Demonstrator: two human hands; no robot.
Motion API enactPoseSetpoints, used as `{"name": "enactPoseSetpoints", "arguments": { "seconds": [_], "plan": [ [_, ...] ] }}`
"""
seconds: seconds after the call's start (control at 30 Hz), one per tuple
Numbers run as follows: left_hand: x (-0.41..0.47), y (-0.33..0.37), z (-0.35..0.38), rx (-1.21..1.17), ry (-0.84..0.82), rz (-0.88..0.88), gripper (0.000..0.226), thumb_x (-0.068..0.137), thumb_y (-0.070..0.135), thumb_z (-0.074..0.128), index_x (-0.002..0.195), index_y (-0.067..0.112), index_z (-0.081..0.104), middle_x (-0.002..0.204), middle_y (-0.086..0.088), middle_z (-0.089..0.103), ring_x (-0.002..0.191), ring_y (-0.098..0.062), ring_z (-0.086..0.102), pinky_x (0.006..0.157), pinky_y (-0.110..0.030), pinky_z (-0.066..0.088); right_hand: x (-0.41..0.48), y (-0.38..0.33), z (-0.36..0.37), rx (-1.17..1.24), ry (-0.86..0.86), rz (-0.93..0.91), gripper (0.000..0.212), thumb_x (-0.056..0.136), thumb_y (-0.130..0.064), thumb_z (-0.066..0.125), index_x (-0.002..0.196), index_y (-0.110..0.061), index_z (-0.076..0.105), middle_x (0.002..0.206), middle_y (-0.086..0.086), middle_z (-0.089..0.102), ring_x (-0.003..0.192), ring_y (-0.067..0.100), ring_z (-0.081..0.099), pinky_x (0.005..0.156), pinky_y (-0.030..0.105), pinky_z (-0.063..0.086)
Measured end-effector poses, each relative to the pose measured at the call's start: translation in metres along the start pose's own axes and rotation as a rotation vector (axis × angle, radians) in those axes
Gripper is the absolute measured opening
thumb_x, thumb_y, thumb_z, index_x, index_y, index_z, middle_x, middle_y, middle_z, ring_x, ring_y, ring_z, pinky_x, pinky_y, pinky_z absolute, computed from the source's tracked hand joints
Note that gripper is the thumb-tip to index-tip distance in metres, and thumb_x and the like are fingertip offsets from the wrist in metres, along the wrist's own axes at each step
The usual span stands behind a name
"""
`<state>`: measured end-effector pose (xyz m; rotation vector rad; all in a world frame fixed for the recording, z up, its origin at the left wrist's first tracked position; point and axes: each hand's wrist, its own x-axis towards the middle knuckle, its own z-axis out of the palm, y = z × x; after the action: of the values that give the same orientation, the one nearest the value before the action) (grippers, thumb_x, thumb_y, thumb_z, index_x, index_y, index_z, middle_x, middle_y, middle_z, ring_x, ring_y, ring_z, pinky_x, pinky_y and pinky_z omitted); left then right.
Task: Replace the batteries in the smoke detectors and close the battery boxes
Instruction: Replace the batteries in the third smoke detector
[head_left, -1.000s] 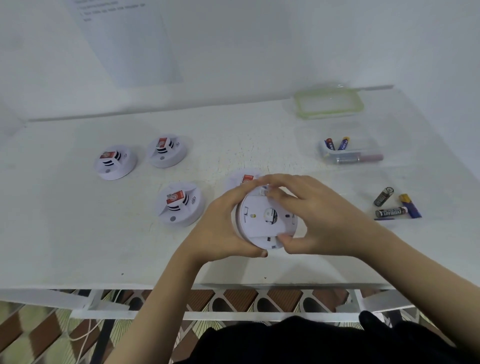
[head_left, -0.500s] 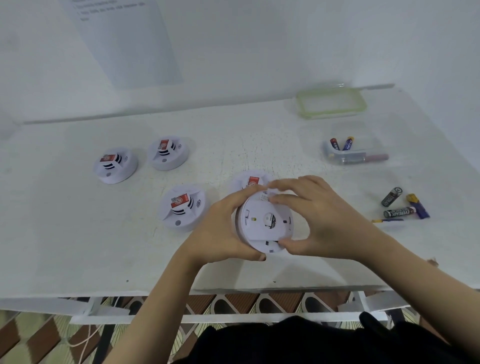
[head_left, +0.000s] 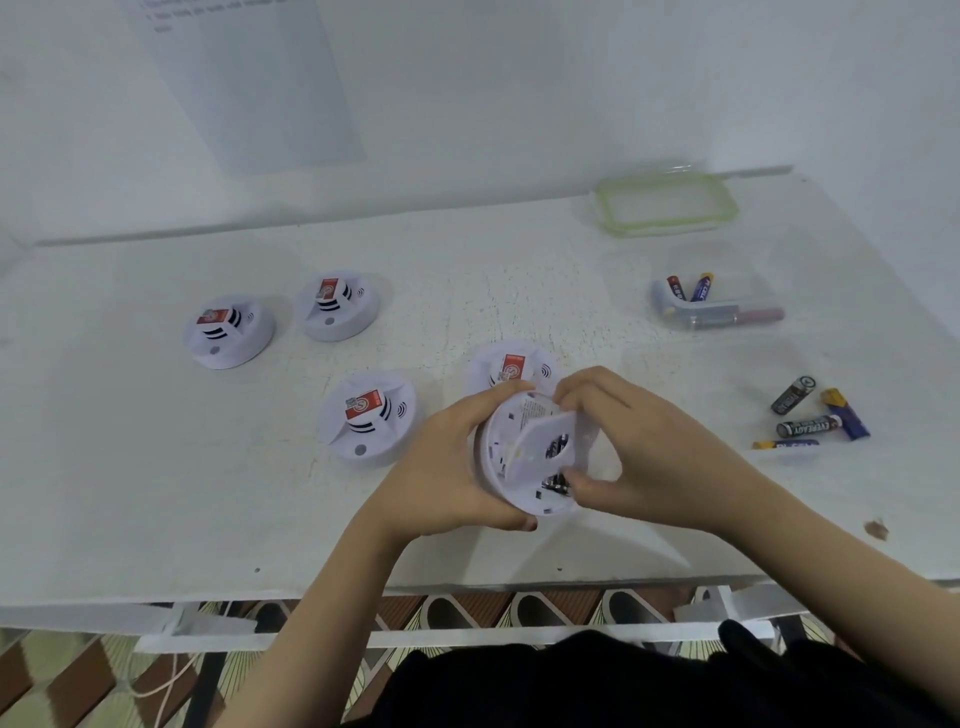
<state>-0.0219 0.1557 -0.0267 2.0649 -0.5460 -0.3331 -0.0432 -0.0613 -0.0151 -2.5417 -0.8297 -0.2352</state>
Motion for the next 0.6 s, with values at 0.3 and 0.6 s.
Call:
{"name": "enactPoseSetpoints", "arguments": {
  "seconds": [0.3, 0.6],
  "plan": [
    [-0.004, -0.005, -0.005, -0.039, 0.001, 0.009, 0.097, 0.051, 0.002, 0.093, 0.135, 0.026, 0.051, 0.121, 0.013, 0.063, 0.115, -0.002, 0.057, 0.088, -0.012, 0.047, 0.001, 0.001, 0.007, -0.083, 0.004, -0.044, 0.061, 0.081, -0.046, 0.055, 0.131, -0.011, 0.052, 0.125, 0.004, 0.053, 0.109, 0.014, 0.049, 0.089, 0.026, 0.044],
    [-0.01, -0.014, -0.023, -0.083, 0.074, 0.018, 0.099, 0.047, 0.03, 0.09, 0.136, 0.029, 0.049, 0.128, 0.013, 0.06, 0.122, -0.009, 0.055, 0.099, -0.032, 0.05, -0.003, 0.007, 0.007, 0.522, 0.23, 0.253, 0.021, 0.085, -0.031, 0.059, 0.106, -0.031, 0.059, 0.081, -0.011, 0.064, 0.074, 0.008, 0.058, 0.069, 0.011, 0.042]
  ]
}}
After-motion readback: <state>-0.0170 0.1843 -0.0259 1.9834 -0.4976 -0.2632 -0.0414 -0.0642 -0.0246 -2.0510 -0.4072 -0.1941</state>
